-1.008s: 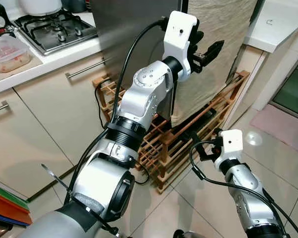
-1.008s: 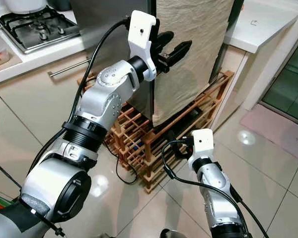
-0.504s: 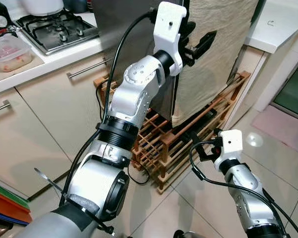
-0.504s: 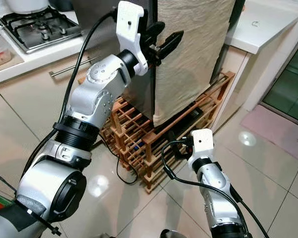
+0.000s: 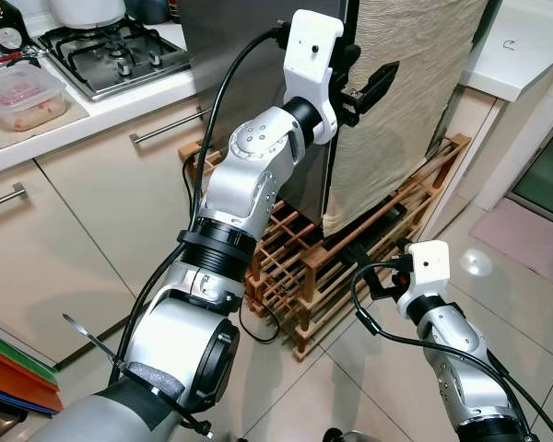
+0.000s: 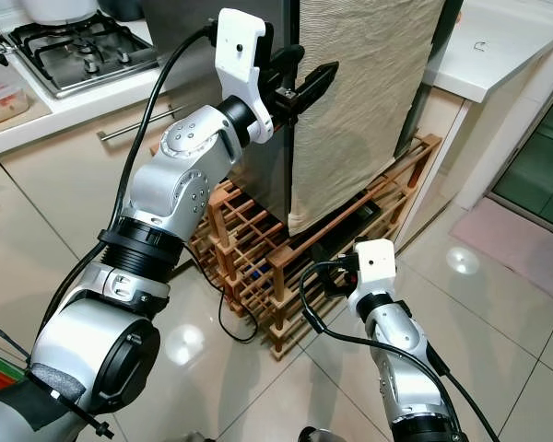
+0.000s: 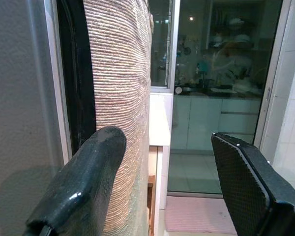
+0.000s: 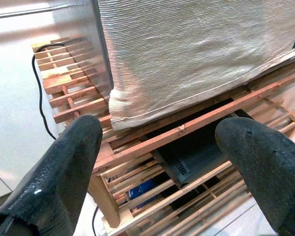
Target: Restocking fridge
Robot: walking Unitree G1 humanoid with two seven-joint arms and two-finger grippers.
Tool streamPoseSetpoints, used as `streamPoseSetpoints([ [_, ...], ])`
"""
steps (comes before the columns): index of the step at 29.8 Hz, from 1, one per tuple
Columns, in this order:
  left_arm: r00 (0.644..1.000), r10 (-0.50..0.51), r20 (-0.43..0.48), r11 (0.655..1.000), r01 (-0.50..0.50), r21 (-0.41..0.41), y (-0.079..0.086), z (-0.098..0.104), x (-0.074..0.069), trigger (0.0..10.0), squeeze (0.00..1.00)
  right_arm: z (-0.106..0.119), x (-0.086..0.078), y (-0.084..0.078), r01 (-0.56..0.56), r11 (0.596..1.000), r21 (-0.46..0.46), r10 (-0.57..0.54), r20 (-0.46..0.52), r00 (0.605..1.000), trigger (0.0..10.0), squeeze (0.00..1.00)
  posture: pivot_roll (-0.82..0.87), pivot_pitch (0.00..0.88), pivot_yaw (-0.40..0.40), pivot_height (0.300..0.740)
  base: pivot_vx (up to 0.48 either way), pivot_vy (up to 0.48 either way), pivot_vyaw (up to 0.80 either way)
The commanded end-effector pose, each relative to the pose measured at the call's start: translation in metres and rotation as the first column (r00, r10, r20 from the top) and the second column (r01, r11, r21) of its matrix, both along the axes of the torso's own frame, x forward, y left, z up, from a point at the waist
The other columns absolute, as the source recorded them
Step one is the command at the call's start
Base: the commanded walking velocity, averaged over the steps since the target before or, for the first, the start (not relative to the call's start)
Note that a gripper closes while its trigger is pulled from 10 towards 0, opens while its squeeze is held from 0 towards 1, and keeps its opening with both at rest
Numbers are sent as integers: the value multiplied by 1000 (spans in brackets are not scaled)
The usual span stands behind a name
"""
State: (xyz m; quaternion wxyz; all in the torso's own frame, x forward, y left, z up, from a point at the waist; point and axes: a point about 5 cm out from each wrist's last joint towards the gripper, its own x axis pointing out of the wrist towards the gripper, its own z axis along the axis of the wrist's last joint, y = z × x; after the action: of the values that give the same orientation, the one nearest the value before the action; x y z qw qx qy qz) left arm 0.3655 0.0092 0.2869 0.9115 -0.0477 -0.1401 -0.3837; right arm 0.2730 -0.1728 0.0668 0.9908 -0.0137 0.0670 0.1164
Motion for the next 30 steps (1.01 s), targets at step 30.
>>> streamPoseSetpoints([
  [30,839,512,-183,854,-520,7,69,-76,24,10000,0,-3,1,-4,48,999,-17,-48,24,999,10000,0,-97,26,25,740,0,0,0],
])
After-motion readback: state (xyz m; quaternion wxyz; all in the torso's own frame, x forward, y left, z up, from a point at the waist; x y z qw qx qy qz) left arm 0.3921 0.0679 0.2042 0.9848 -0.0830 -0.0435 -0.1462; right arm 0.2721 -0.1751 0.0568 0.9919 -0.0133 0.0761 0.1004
